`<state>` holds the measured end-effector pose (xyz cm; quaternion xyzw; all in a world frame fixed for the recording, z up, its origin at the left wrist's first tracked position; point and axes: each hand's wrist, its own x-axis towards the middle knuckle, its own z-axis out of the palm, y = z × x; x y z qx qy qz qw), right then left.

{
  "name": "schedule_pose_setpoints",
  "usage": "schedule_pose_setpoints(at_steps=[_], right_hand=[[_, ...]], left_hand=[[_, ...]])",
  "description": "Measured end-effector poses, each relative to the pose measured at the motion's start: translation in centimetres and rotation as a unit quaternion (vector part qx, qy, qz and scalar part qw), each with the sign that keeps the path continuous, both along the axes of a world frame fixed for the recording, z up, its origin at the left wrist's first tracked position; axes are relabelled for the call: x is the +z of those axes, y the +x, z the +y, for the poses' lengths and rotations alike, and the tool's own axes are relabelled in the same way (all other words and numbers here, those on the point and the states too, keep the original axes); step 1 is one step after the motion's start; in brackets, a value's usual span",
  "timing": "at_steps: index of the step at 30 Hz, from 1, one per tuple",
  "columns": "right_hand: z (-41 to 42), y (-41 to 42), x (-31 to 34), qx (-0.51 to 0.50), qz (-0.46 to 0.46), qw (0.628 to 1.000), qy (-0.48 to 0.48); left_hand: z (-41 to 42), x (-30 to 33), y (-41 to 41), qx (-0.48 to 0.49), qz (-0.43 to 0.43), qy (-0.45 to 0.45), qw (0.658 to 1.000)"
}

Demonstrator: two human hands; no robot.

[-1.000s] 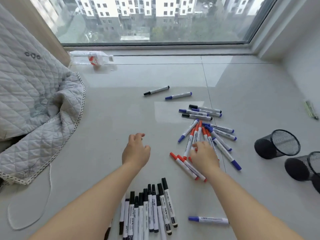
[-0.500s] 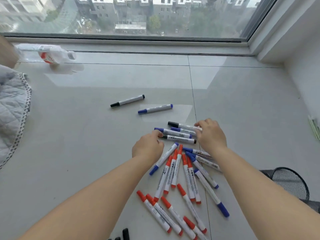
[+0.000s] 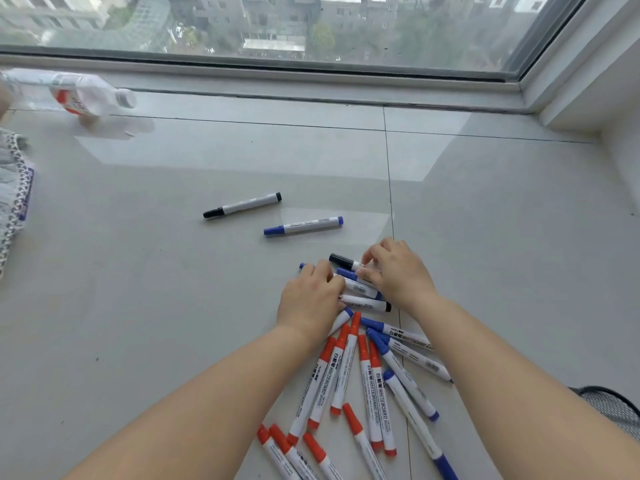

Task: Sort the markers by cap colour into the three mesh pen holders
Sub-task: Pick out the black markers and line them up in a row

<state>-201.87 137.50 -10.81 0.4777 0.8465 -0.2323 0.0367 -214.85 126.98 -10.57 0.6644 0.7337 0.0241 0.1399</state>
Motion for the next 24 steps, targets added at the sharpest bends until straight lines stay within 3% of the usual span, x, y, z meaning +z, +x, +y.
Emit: schedule_pose_setpoints(at_steps=[3, 5, 8, 11, 15, 19, 24], right_hand=[[0.5, -0.4, 0.3, 0.031, -0.042, 0.999, 0.005], [1.0, -1.0, 0.7, 0.033, -0.044, 0.998, 0.008], [1.1, -2.5, 1.0, 0.055, -0.072, 0.996, 0.008], [0.5, -3.7, 0.4, 0.086, -0.105, 0.991, -0.006], [0.2, -3.8, 0.1, 0.058, -0.086, 0.995, -0.003], [0.1, -4.8, 1.1, 0.0, -0.029, 0.999, 0.026], [0.2, -12.8, 2.7, 0.079, 0.031, 0.994, 0.073]], left_hand=[[-0.6, -0.1, -1.1, -0.028, 0.005, 0.0, 1.0], [-1.5, 0.3, -2.4, -0.011, -0.035, 0.0, 0.999], [-2.9, 1.3, -4.9, 0.074, -0.114, 0.0, 0.991], [-4.2, 2.0, -7.5, 0.207, -0.193, -0.014, 0.959], [-5.9, 1.6, -10.8, 0.333, -0.248, -0.019, 0.909], [-7.5, 1.1, -12.9, 0.373, -0.256, 0.005, 0.892], [-9.3, 1.1, -15.2, 0.427, -0.25, 0.05, 0.868]])
